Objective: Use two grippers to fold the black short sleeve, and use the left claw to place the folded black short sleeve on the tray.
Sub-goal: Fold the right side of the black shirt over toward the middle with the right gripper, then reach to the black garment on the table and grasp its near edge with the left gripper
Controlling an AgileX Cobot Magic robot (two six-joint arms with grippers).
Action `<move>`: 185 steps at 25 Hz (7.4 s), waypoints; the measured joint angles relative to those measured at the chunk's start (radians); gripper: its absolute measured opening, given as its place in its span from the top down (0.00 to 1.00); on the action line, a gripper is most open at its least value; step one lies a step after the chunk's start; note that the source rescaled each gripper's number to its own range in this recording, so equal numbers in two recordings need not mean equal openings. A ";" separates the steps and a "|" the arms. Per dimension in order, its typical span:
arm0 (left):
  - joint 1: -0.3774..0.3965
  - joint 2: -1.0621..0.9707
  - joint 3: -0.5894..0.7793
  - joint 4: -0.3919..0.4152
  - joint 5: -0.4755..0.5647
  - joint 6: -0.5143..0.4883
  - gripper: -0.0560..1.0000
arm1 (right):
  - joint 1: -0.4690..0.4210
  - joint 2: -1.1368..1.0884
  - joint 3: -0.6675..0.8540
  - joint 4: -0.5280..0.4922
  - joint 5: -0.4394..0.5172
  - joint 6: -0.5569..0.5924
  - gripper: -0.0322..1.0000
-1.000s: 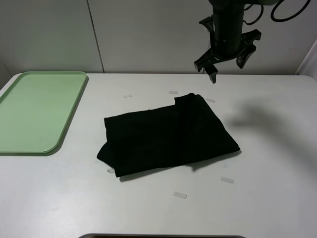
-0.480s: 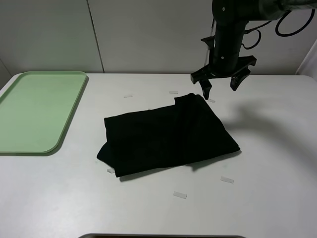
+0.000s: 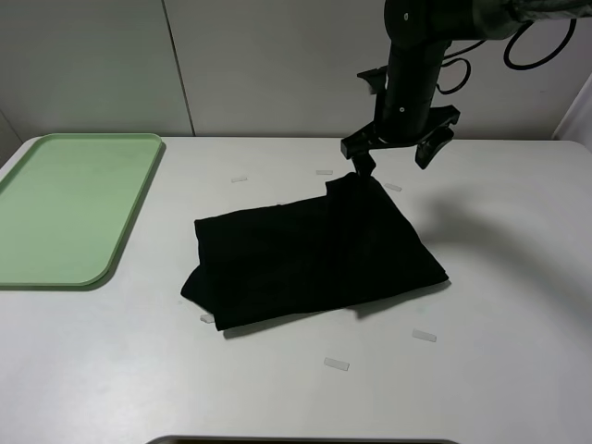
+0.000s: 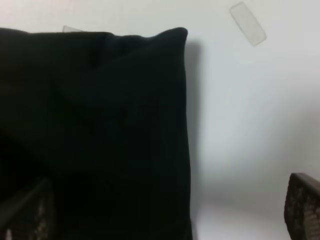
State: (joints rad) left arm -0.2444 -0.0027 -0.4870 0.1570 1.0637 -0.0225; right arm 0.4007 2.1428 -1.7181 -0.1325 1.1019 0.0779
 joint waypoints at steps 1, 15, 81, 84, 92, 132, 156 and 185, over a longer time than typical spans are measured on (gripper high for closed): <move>0.000 0.000 0.000 0.000 0.000 0.000 0.00 | 0.000 0.000 0.000 -0.001 -0.003 -0.001 0.00; 0.000 0.000 0.000 0.000 0.000 0.000 0.00 | 0.116 0.023 0.000 0.138 -0.261 -0.005 0.00; 0.000 0.000 0.000 0.023 -0.004 0.000 0.00 | 0.118 -0.295 0.156 -0.089 -0.175 0.078 0.00; 0.000 0.000 0.000 0.023 -0.006 0.000 0.00 | 0.098 -0.422 0.237 -0.082 -0.163 0.078 0.00; 0.000 0.000 0.000 0.023 -0.010 0.000 0.00 | 0.072 -0.868 0.563 -0.046 -0.160 0.078 0.00; 0.000 0.000 0.000 0.024 -0.014 0.000 0.00 | 0.071 -2.149 1.182 0.160 -0.099 -0.078 0.00; 0.000 0.000 0.000 0.025 -0.016 0.000 0.00 | 0.071 -2.149 1.226 0.146 -0.069 -0.063 0.00; 0.000 0.000 0.000 0.019 -0.018 0.000 0.00 | 0.071 -2.149 1.226 0.148 -0.069 -0.061 0.00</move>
State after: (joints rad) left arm -0.2444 -0.0027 -0.4870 0.1759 1.0462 -0.0225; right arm 0.4717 -0.0058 -0.4924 0.0157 1.0329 0.0169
